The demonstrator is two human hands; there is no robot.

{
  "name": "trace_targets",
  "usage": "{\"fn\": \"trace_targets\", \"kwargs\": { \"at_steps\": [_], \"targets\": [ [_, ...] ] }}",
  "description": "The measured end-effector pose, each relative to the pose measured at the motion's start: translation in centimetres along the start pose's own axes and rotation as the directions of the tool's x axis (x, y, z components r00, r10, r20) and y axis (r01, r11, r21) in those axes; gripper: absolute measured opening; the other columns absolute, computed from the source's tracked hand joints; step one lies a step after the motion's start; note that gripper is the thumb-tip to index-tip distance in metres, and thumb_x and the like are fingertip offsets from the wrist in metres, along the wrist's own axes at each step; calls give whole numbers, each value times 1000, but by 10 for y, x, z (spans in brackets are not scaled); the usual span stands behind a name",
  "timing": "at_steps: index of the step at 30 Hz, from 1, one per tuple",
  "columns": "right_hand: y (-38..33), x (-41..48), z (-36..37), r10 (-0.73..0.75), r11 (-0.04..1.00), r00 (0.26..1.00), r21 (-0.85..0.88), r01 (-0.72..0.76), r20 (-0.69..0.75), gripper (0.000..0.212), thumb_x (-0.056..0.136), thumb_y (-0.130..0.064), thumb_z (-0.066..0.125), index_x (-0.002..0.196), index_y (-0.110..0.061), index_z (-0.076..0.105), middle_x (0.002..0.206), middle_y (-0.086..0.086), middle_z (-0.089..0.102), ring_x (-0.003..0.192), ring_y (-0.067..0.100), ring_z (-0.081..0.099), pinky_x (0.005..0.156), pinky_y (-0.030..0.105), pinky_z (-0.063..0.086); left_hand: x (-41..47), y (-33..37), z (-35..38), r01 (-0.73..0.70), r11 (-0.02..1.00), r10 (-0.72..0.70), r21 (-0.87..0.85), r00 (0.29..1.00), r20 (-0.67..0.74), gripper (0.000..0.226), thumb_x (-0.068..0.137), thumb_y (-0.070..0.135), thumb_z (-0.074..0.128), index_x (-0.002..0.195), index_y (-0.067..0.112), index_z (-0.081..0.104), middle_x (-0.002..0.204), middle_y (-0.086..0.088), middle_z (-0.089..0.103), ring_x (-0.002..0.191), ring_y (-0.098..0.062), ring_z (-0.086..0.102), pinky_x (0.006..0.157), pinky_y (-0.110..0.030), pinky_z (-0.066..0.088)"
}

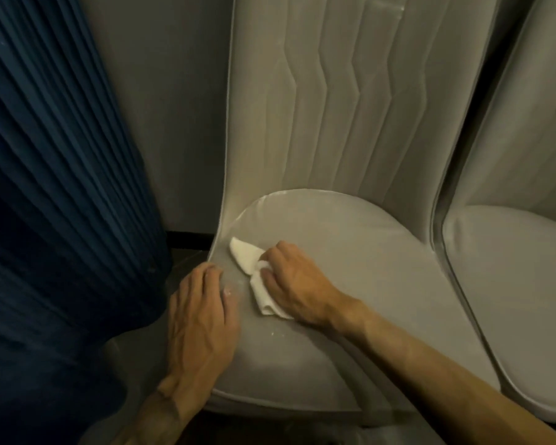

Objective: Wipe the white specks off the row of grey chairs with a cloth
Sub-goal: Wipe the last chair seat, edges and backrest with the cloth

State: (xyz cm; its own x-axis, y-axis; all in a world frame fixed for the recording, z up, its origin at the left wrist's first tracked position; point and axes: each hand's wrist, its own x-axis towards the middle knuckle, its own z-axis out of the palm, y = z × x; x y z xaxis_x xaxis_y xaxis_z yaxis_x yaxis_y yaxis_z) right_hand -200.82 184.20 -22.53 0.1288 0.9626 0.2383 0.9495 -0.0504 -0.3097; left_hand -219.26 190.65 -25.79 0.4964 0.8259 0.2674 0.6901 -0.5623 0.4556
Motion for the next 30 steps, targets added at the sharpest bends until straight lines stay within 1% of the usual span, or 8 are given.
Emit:
{"fn": "trace_targets", "kwargs": {
  "at_steps": [6, 8, 10, 13, 19, 24, 26, 30],
  "targets": [
    [47, -11, -25, 417, 878, 885, -160, -451, -206, 28, 104, -20, 42, 110, 2, 57, 108, 24, 57, 99, 41, 50, 89, 49, 35, -1, 4, -4, -14, 999, 15, -31, 1000, 8, 34, 101, 31, 34, 122, 14, 55, 134, -8, 55, 118, -29, 54, 96, -49, 45],
    [13, -12, -8, 402, 900, 894, -93, -426, -198, 27, 104, -21, 42, 107, 1, 58, 105, 23, 56, 95, 39, 50, 86, 48, 36, -1, 5, -4, -17, 999, 17, -34, 1000, 2, 33, 101, 31, 36, 122, 14, 55, 134, -8, 55, 117, -29, 54, 95, -49, 44],
    [-24, -22, 7, 256, 966, 957, 18, -256, -138, 28, 104, -26, 41, 102, -4, 57, 100, 19, 54, 89, 36, 49, 82, 45, 36, -1, 4, -4, -15, 1000, 15, -24, 1000, -1, 33, 100, 30, 37, 122, 14, 55, 133, -9, 55, 116, -30, 55, 94, -49, 45],
    [-20, -36, -6, 108, 994, 993, -5, -109, -54, 30, 105, -30, 39, 103, -5, 55, 101, 16, 52, 90, 34, 48, 83, 43, 37, -3, 4, -4, -21, 999, 21, -29, 1000, 2, 35, 99, 30, 37, 123, 13, 55, 133, -9, 55, 117, -30, 54, 94, -49, 44],
    [26, -30, -27, 425, 873, 883, -168, -458, -197, 29, 105, -24, 39, 114, -1, 54, 112, 19, 53, 101, 38, 50, 89, 45, 35, -3, 4, -6, -21, 999, 22, -41, 1000, 15, 33, 100, 30, 35, 122, 14, 53, 132, -8, 53, 117, -30, 53, 96, -48, 42],
    [-12, -42, -10, 118, 990, 990, -71, -124, -83, 25, 103, -25, 44, 101, -4, 56, 100, 17, 54, 88, 34, 48, 81, 44, 38, -3, 2, -5, -6, 999, 7, -36, 1000, 23, 21, 103, 17, 50, 123, 11, 54, 132, -13, 55, 117, -34, 54, 96, -52, 43],
    [16, -38, -29, 122, 982, 991, -140, -130, -62, 26, 105, -26, 42, 106, -4, 56, 106, 17, 54, 93, 35, 49, 84, 44, 37, -3, 3, -5, -5, 999, 6, -43, 1000, 25, 19, 102, 15, 52, 121, 10, 54, 131, -13, 55, 116, -34, 54, 95, -52, 43],
    [85, -42, -58, 410, 866, 893, -229, -444, -183, 29, 106, -24, 40, 111, 0, 54, 111, 21, 54, 101, 38, 50, 90, 45, 35, -3, 6, -8, -10, 999, 11, -42, 1000, 22, 26, 104, 25, 38, 121, 12, 53, 130, -12, 54, 116, -33, 54, 95, -51, 43]
  ]
}}
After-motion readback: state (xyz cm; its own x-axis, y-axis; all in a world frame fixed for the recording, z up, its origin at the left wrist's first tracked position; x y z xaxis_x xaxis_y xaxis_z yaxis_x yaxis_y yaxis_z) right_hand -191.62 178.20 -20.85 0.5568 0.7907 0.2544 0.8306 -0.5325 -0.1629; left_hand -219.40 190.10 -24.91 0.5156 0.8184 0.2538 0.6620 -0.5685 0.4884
